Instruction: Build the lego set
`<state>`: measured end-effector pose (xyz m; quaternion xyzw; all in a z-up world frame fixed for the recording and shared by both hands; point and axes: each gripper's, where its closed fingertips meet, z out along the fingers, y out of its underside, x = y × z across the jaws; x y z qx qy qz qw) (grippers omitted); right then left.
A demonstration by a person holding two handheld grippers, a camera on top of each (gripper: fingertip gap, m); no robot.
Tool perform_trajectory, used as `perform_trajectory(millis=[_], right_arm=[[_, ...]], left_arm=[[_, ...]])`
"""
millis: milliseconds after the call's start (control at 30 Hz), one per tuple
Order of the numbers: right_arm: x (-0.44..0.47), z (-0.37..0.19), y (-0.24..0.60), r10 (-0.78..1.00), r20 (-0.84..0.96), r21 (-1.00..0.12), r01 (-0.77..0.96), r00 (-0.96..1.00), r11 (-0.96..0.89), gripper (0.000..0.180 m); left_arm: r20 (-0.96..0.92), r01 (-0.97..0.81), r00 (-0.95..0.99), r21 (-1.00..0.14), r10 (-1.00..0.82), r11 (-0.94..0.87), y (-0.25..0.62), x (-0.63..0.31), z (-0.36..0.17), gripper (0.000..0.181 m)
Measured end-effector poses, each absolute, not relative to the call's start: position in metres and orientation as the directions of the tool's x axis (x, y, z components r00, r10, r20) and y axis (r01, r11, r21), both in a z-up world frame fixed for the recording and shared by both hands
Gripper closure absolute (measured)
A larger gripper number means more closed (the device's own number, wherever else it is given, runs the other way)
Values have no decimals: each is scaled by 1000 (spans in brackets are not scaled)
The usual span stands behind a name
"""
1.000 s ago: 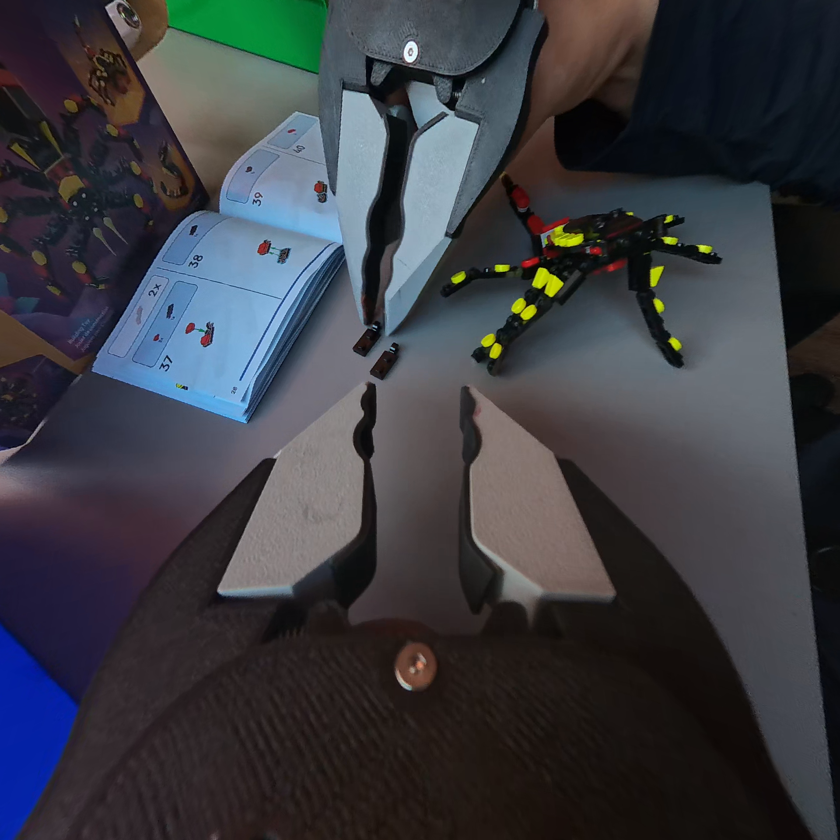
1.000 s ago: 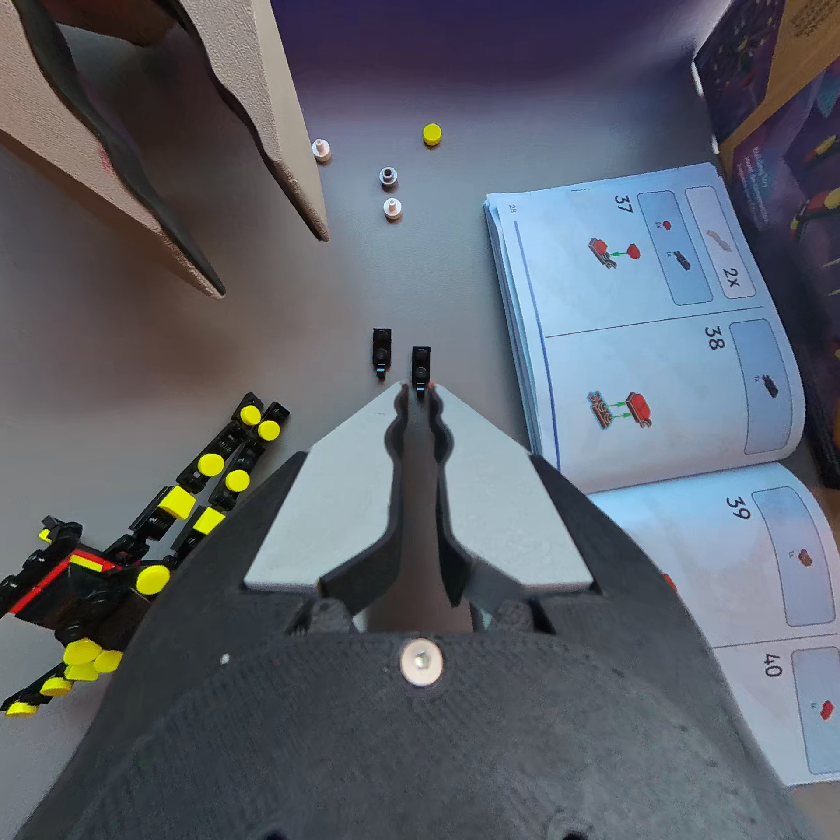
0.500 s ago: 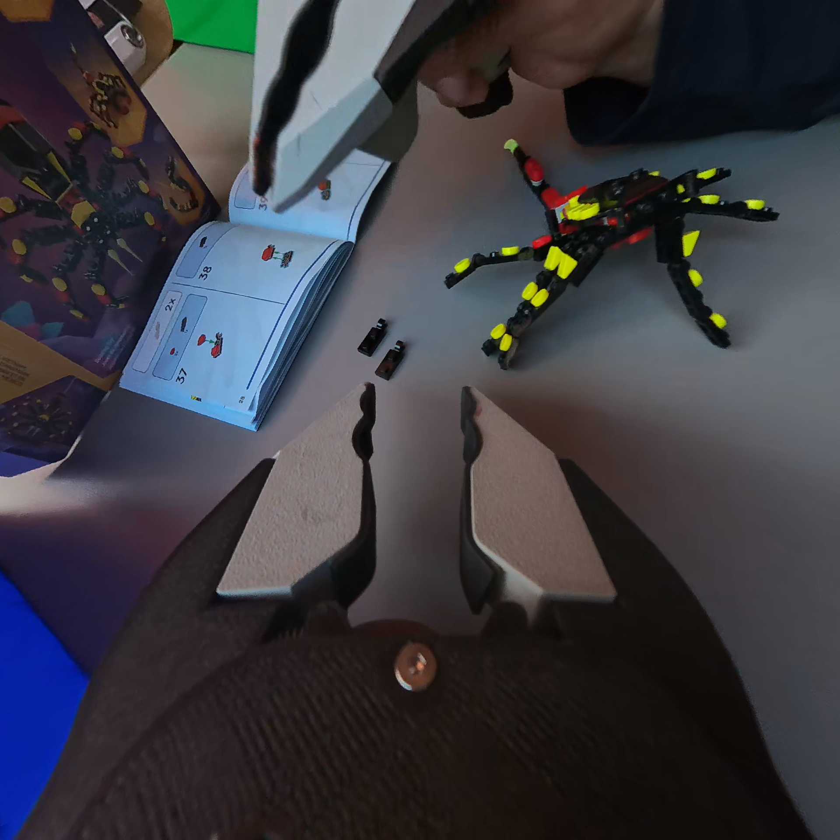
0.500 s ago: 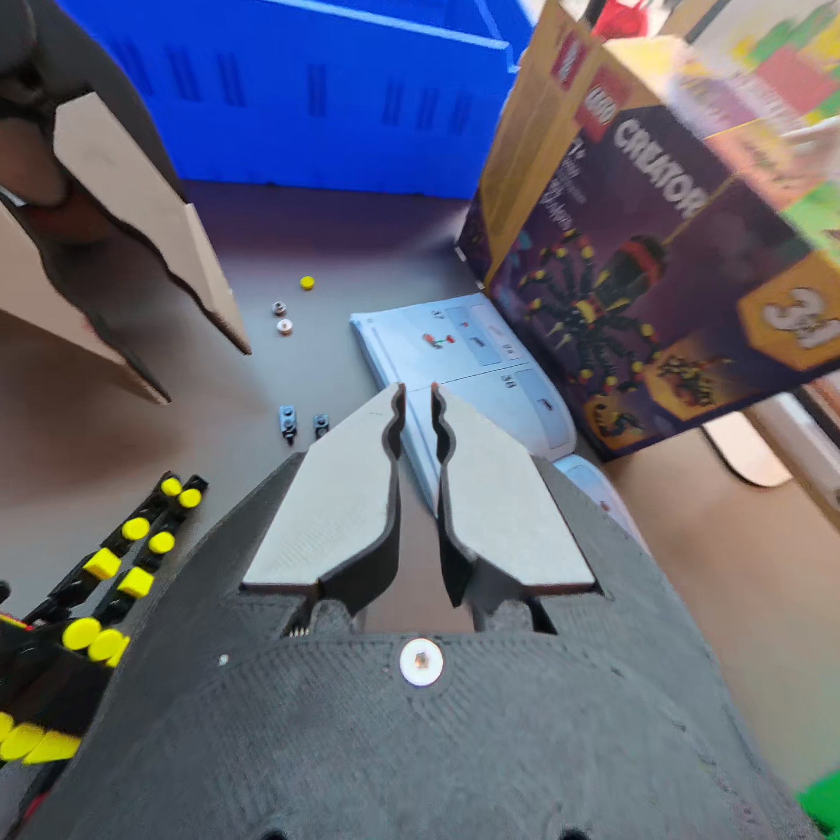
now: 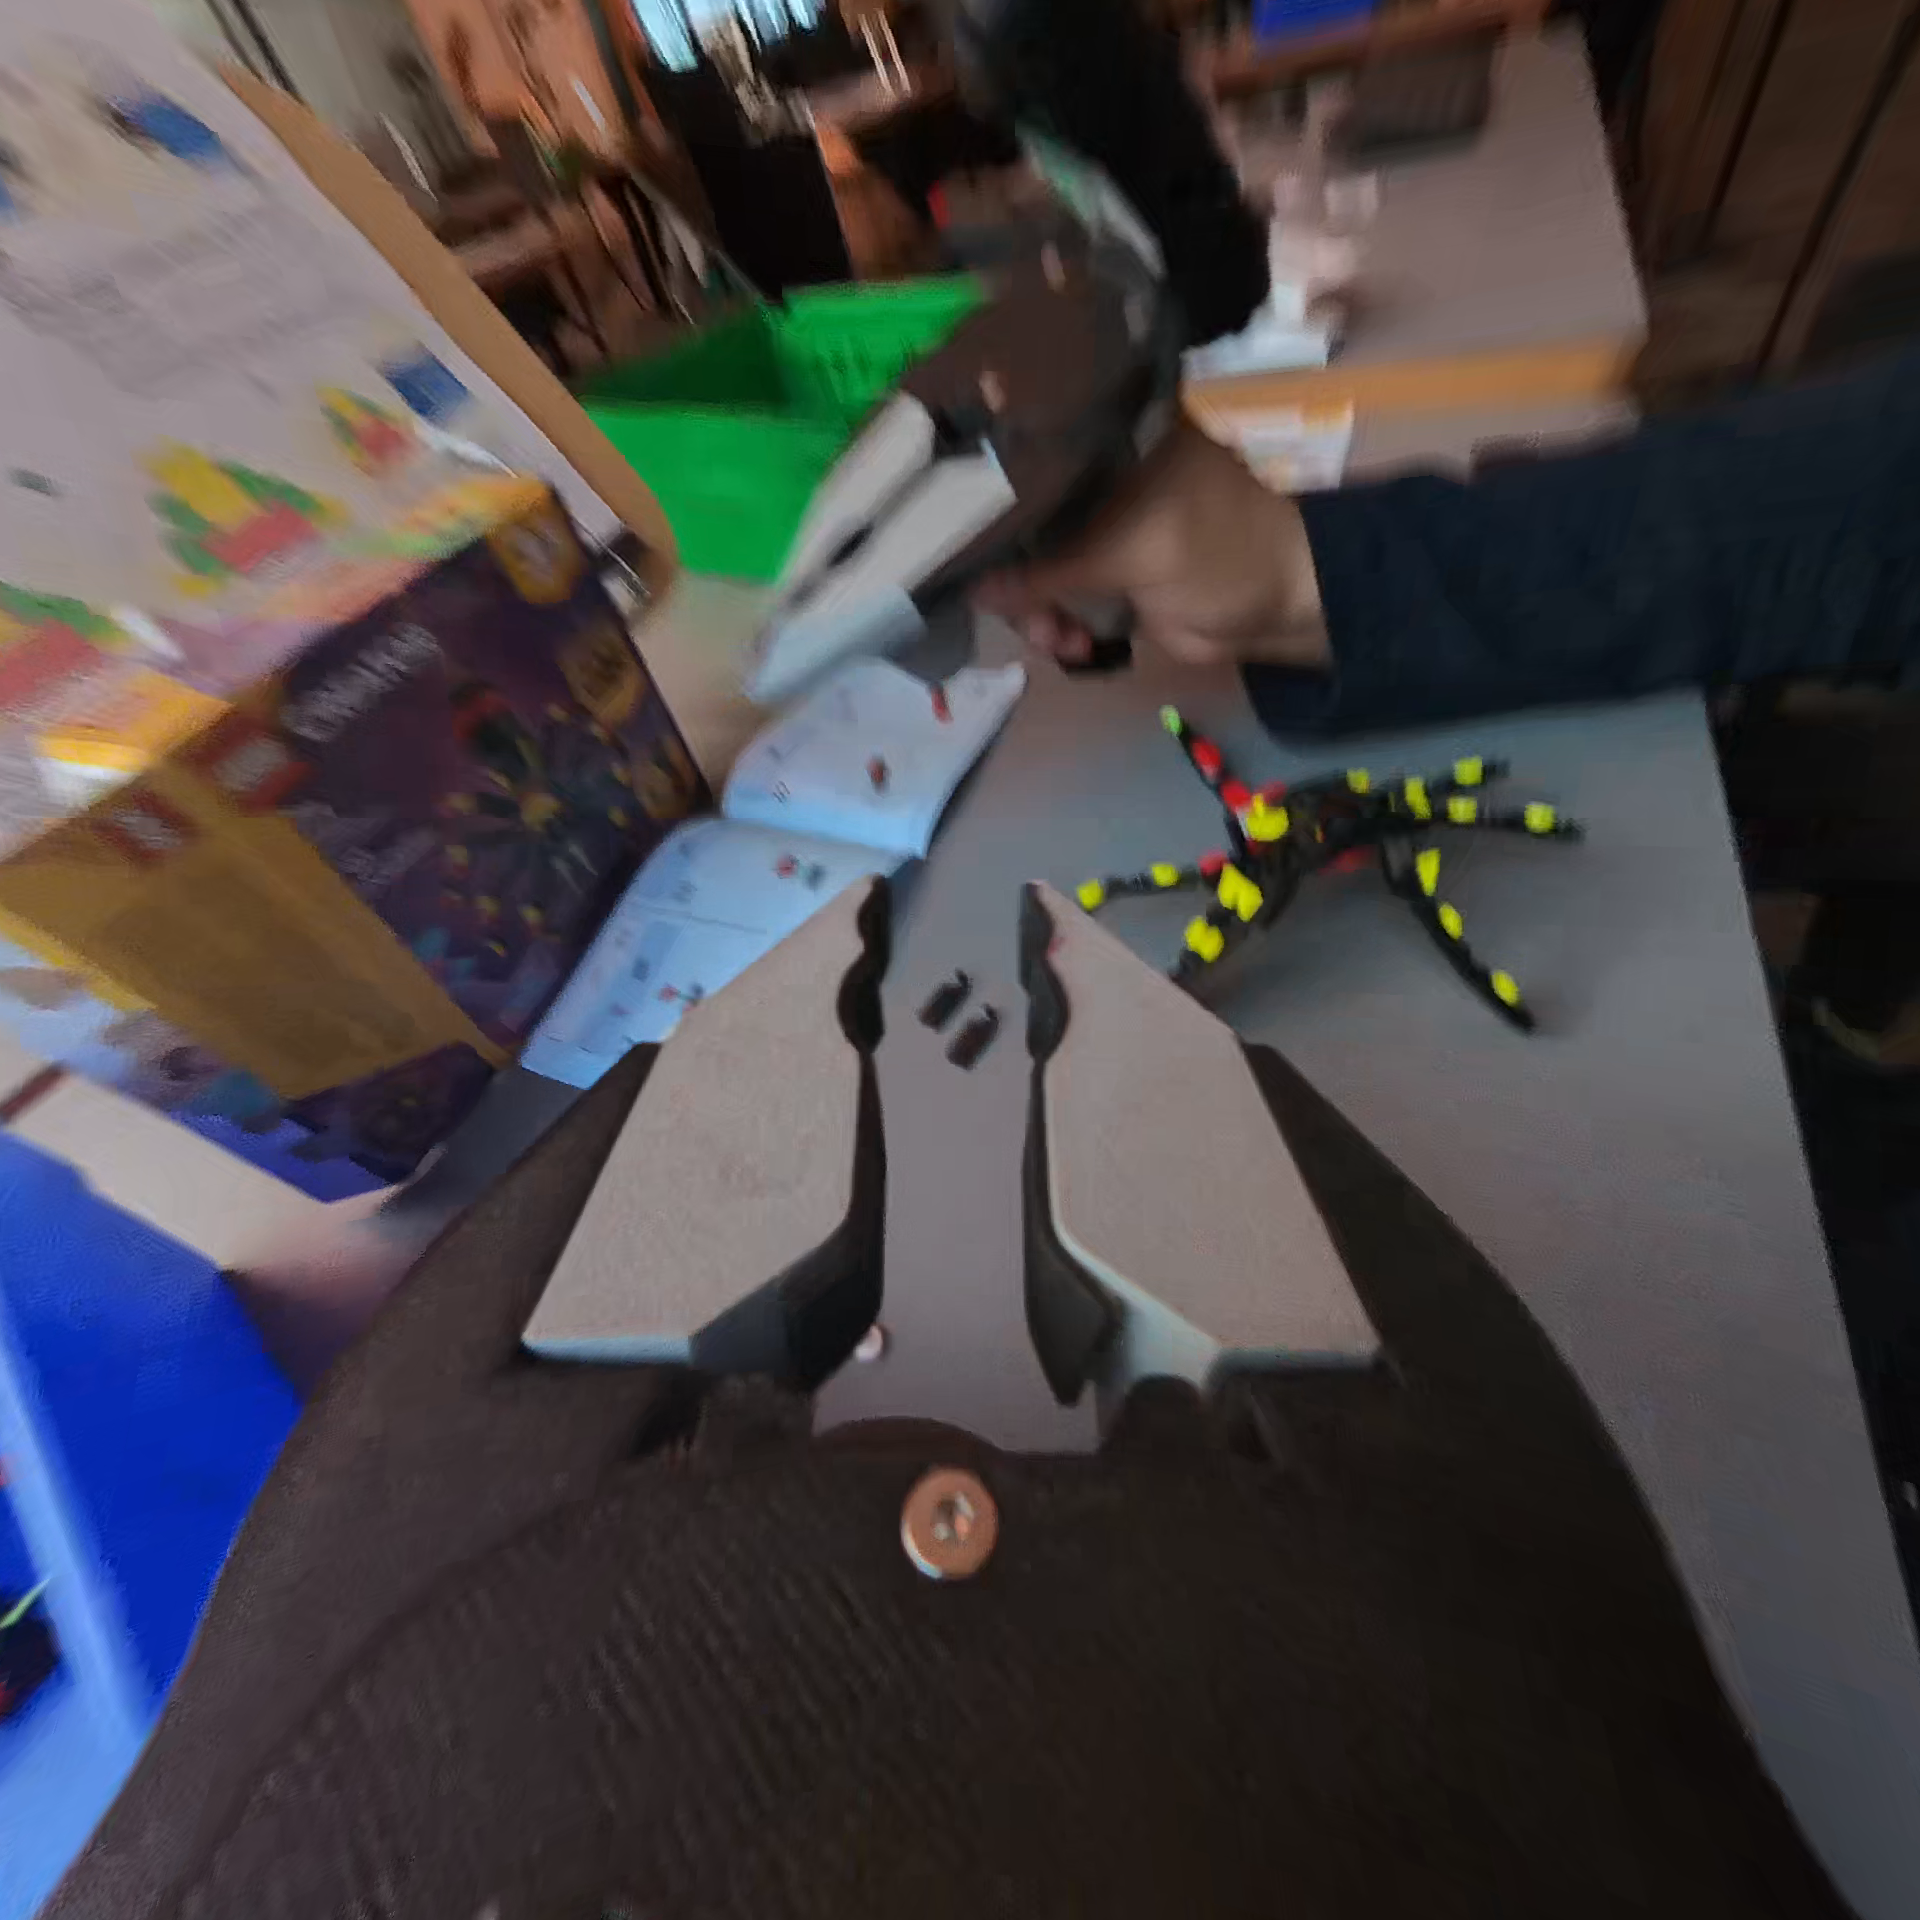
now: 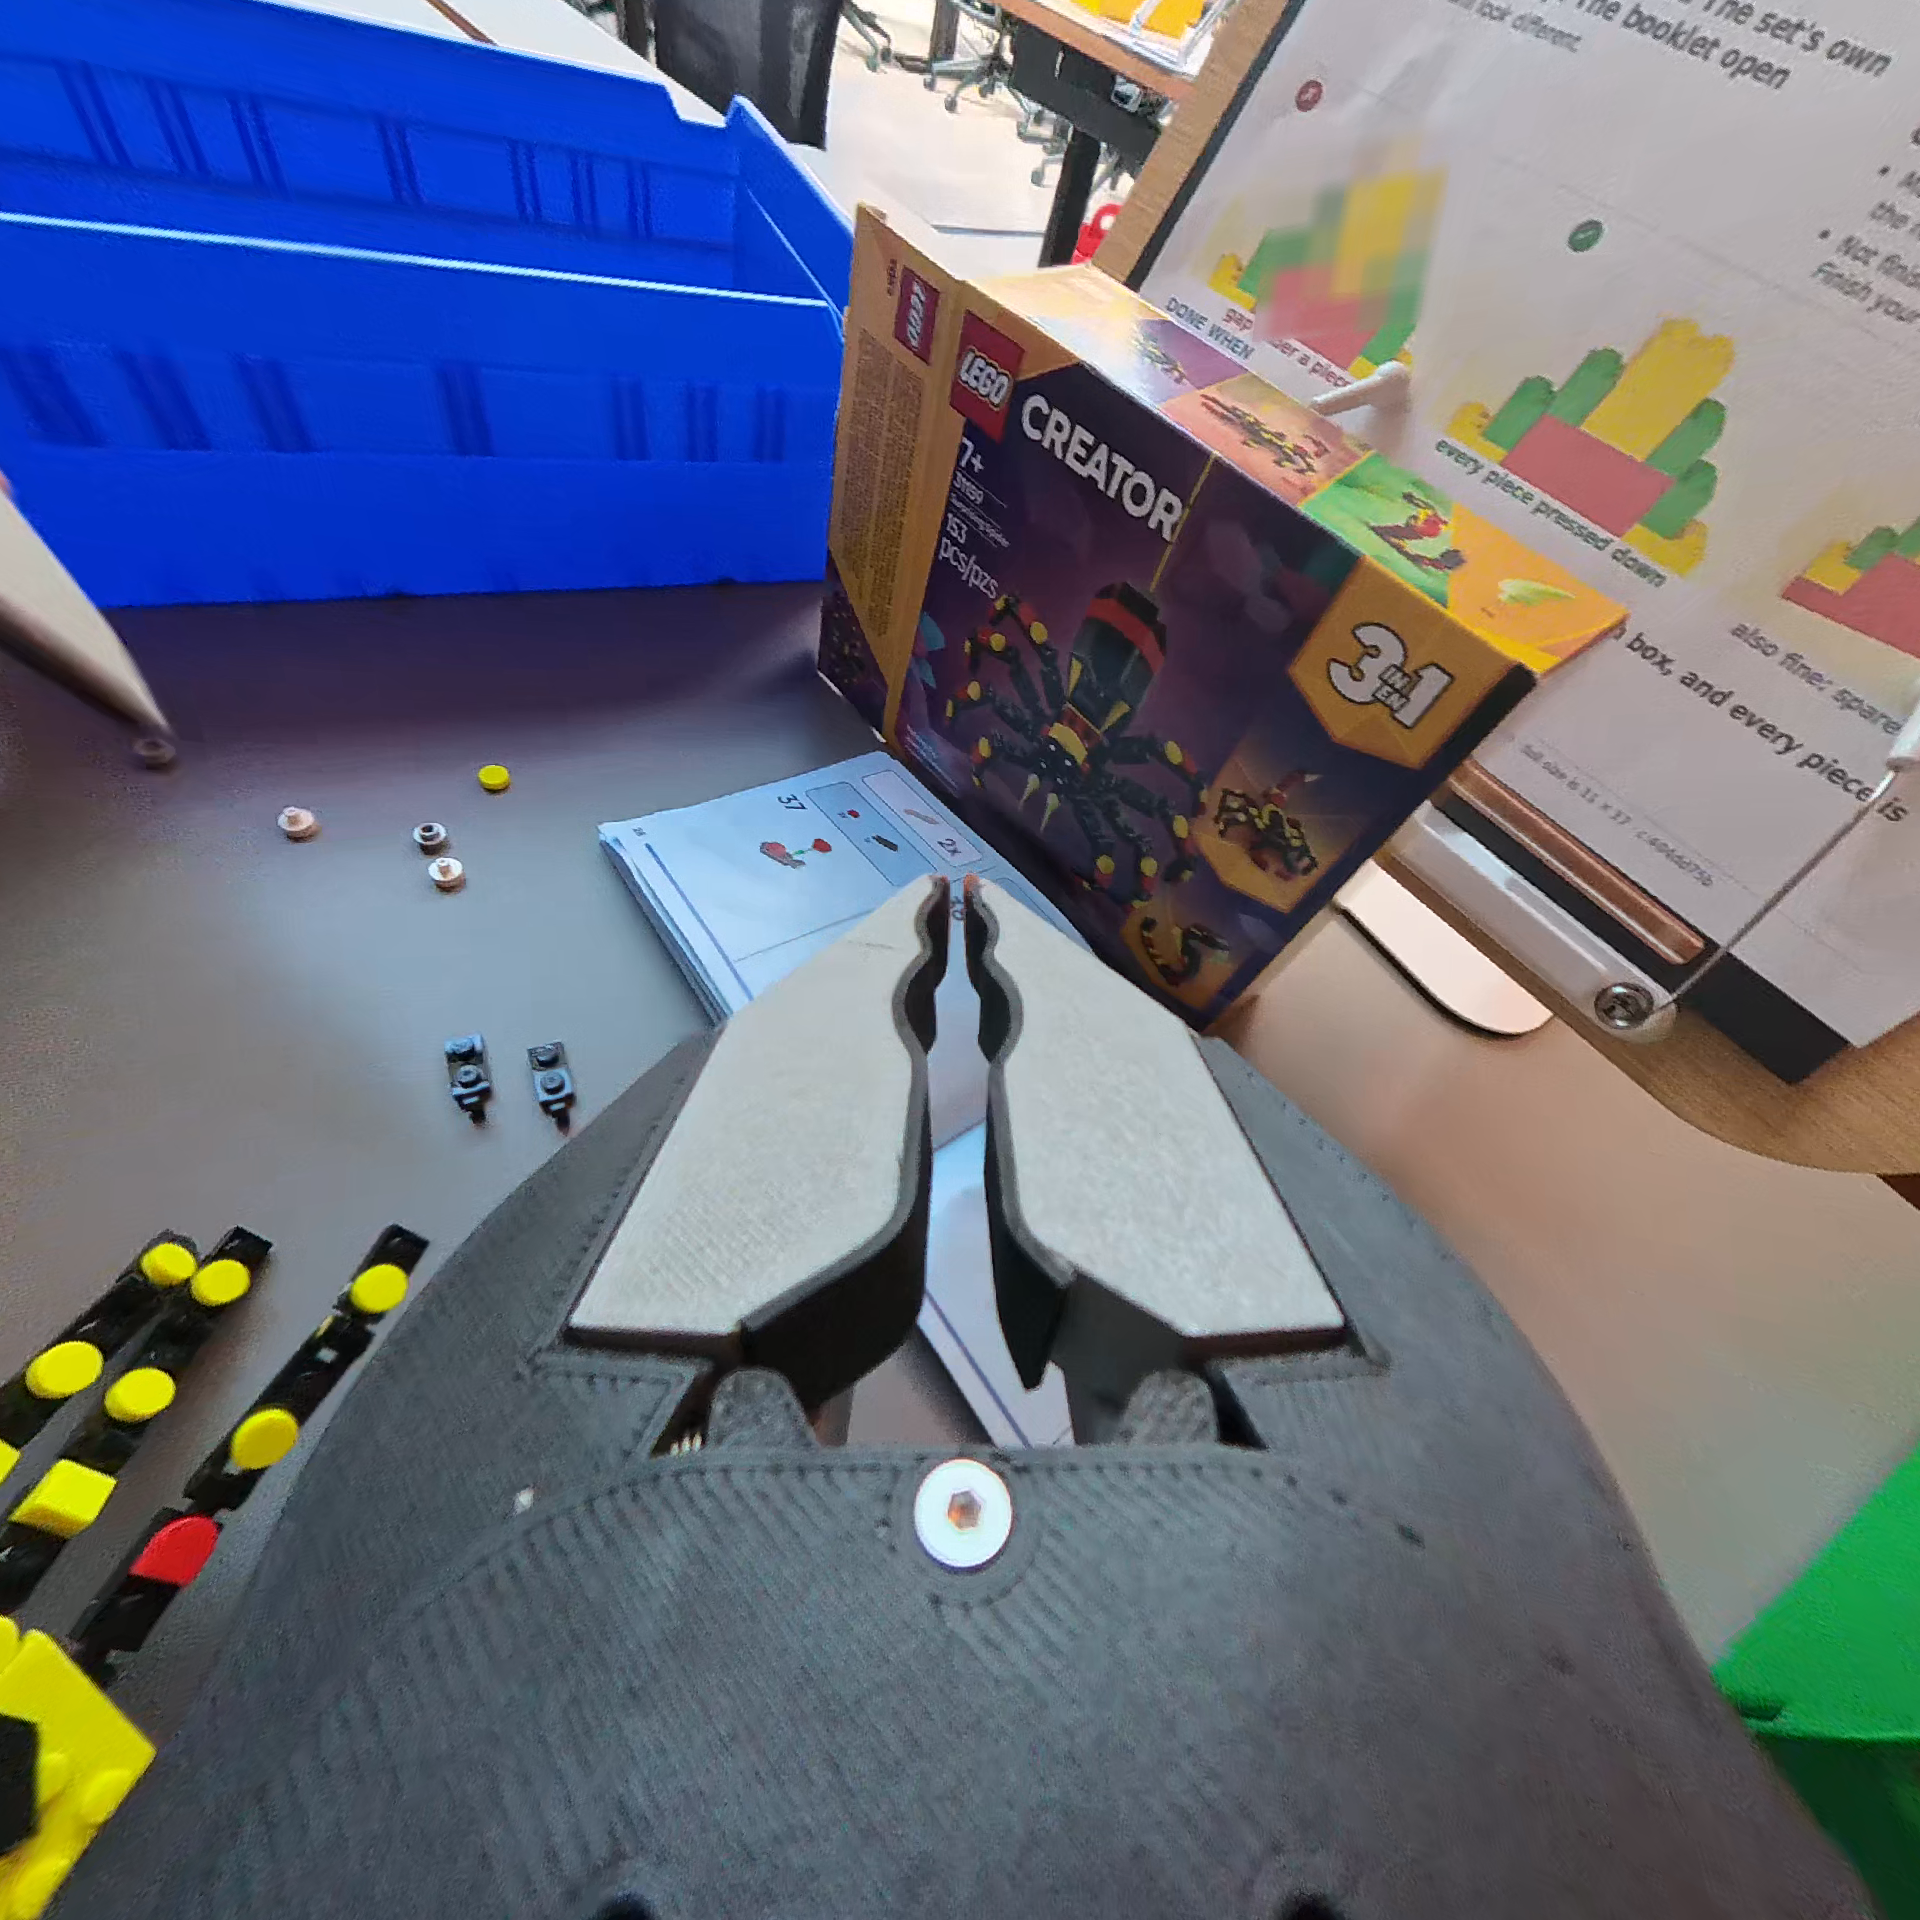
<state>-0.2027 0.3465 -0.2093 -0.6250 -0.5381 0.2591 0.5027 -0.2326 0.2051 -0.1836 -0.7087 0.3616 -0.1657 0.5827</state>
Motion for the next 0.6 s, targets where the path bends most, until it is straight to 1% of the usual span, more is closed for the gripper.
perform_trajectory(millis=[33,67,100,167,233,267,333,400,433,467,533,600], right_arm=[[-200,-210,350,928,223,-905,418,299,83,180],[-197,-211,353,922,230,-902,423,313,82,180],[-194,-213,356,917,234,-901,427,324,79,180],[-189,-212,360,911,234,-901,428,340,72,180],[-185,-208,362,907,230,-908,413,352,70,180],[-184,-205,364,905,230,-911,405,357,71,180],[-176,-198,370,891,250,-909,408,378,82,180],[-158,-182,381,860,292,-905,412,419,107,180],[-147,-174,384,859,289,-908,407,423,105,180],[-135,-168,387,866,257,-914,398,428,75,178],[-110,-154,394,872,179,-938,346,456,11,173],[-85,-140,406,844,154,-962,274,514,9,168]], left_arm=[[-142,-213,724,-977,-675,-23,204,-244,-158,168],[-99,-128,751,-992,-652,4,202,-257,-137,170],[-78,-100,767,-995,-636,2,201,-269,-121,168],[-57,-127,765,-990,-642,-63,192,-281,-101,165],[-31,-115,753,-990,-657,-86,183,-280,-81,145],[-49,-144,757,-985,-652,-93,181,-281,-77,139],[-122,-253,799,-957,-589,-144,181,-296,-86,133],[-177,-344,827,-909,-533,-233,176,-318,-105,129],[-195,-376,841,-881,-504,-287,171,-332,-117,124],[-208,-396,857,-852,-472,-343,165,-346,-130,120],[-215,-407,885,-789,-413,-460,150,-376,-157,117],[-162,-362,911,-757,-380,-544,135,-393,-180,114]])
